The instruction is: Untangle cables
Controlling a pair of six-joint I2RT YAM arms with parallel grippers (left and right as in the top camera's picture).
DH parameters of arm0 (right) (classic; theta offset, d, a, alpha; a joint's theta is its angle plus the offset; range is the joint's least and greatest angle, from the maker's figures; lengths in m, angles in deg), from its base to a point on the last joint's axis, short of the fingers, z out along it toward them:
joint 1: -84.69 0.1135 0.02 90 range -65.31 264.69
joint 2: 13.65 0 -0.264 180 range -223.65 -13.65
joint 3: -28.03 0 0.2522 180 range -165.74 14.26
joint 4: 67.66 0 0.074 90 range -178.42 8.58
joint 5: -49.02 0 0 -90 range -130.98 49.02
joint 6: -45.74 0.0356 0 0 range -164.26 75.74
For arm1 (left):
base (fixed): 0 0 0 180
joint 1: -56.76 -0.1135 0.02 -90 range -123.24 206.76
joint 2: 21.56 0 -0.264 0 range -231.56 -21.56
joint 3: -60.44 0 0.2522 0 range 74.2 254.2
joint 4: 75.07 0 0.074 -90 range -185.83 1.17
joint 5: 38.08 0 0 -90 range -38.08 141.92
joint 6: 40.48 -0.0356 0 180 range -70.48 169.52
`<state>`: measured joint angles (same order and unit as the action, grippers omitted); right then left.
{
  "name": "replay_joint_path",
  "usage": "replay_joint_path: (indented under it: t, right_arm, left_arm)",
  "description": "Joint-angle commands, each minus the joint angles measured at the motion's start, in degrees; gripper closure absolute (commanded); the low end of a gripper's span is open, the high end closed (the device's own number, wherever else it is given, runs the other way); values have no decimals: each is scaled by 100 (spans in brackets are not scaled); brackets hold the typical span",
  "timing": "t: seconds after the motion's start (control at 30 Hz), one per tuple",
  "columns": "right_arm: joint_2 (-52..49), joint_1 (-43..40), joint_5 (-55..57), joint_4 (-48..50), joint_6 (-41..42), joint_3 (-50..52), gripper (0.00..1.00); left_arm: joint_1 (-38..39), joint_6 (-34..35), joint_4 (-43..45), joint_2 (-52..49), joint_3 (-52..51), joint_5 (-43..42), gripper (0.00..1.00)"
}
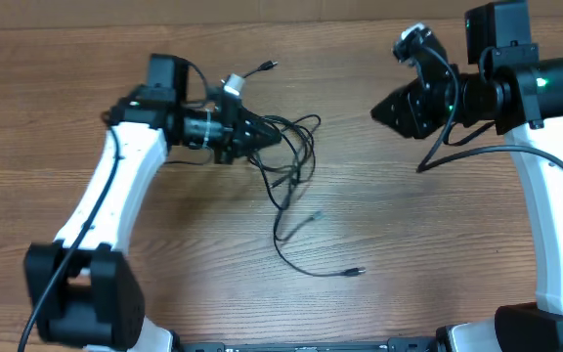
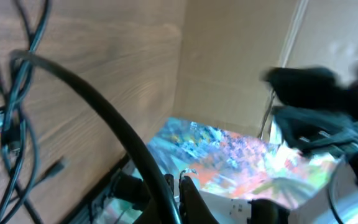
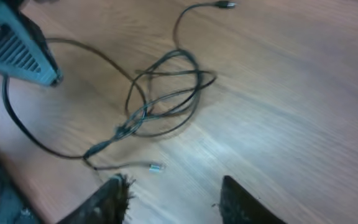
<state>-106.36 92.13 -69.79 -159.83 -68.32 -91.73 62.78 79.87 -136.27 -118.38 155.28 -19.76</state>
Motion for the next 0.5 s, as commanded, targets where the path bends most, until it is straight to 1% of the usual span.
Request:
replay_joint_path:
  t: [0.0, 0.07, 0.13, 0.17, 0.2, 0.23, 0.27, 0.3, 0.33, 0.37, 0.47]
  right_arm:
    - [-33, 2, -632, -2, -37, 258, 43]
    - [-48, 2, -1158, 50, -37, 533, 20]
    - [-61, 2, -1700, 203, -37, 890, 11]
    - [-66, 11, -1965, 321, -33, 1073, 2]
    - [-66, 24, -2234, 463, -17, 1259, 1]
    - [-66, 63, -2564, 693, 28, 1486, 6]
    - [-66, 103, -2811, 857, 28, 1624, 8]
    - [-66, 157, -3110, 1021, 28, 1746, 8]
    - [-66, 212, -3357, 1156, 31, 1825, 2]
    - [-66, 278, -3578, 1281, 42, 1888, 0]
    - [-66, 570, -3956, 1661, 420, 1996, 0]
  left_arm:
    - [-127, -553, -57, 673, 575, -337, 96]
    - [-151, -551, -173, 852, 890, -337, 96]
    - [-151, -551, -332, 970, 1255, -334, 96]
    - [-151, -551, -444, 1008, 1451, -326, 96]
    - [-149, -551, -566, 1023, 1620, -326, 96]
    - [-146, -562, -750, 1027, 1834, -286, 96]
    - [-144, -612, -868, 1029, 1945, -251, 96]
    - [-140, -638, -988, 1029, 2031, -181, 96]
    - [-131, -643, -1080, 1032, 2063, -151, 96]
    - [-111, -673, -1167, 1034, 2072, -164, 96]
    - [55, -990, -1377, 1032, 2072, -96, 96]
